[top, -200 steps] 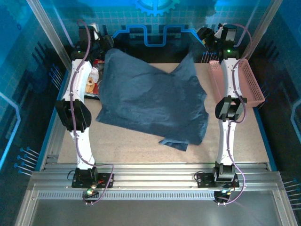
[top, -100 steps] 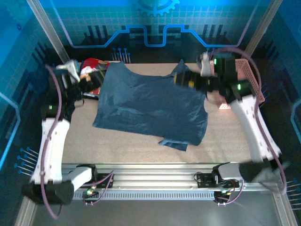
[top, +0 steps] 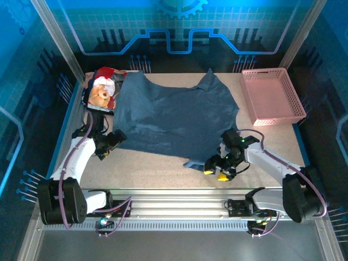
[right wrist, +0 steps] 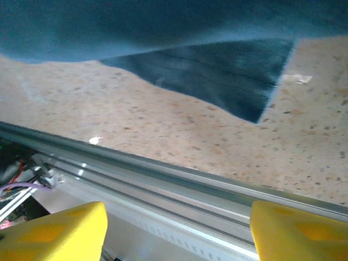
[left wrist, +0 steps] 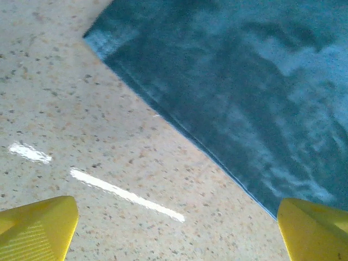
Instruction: Fold and stack the t-shirts
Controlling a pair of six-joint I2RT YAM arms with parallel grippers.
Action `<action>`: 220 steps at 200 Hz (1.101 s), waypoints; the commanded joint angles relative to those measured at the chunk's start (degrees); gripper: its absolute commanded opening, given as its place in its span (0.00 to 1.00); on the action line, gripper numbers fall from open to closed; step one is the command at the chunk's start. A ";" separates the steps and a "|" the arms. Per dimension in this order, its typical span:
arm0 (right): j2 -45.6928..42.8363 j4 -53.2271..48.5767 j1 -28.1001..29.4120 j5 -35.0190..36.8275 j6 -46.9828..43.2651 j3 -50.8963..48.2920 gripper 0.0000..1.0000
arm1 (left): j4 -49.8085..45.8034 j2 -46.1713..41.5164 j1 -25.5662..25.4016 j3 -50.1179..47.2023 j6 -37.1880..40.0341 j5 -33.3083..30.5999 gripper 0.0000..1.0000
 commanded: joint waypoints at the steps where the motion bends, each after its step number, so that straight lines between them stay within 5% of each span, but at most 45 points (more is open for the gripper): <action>1: 0.61 3.03 1.12 3.70 2.28 -1.12 0.66 | 5.13 0.95 1.66 -0.85 -1.29 0.09 0.95; 102: 11.65 14.55 0.51 13.75 8.84 -0.52 0.44 | 17.78 4.25 11.93 -4.44 3.00 7.33 0.91; 136: 13.88 13.29 0.67 16.12 9.61 2.97 0.15 | 17.70 7.00 12.68 -3.28 2.35 7.31 0.90; 155: 13.06 10.58 0.60 17.81 8.60 4.35 0.07 | 18.54 9.16 12.68 -3.30 1.65 7.92 0.88; 220: 10.96 7.01 0.06 18.01 7.52 4.99 0.00 | 24.06 18.27 12.56 -1.85 0.46 8.17 0.65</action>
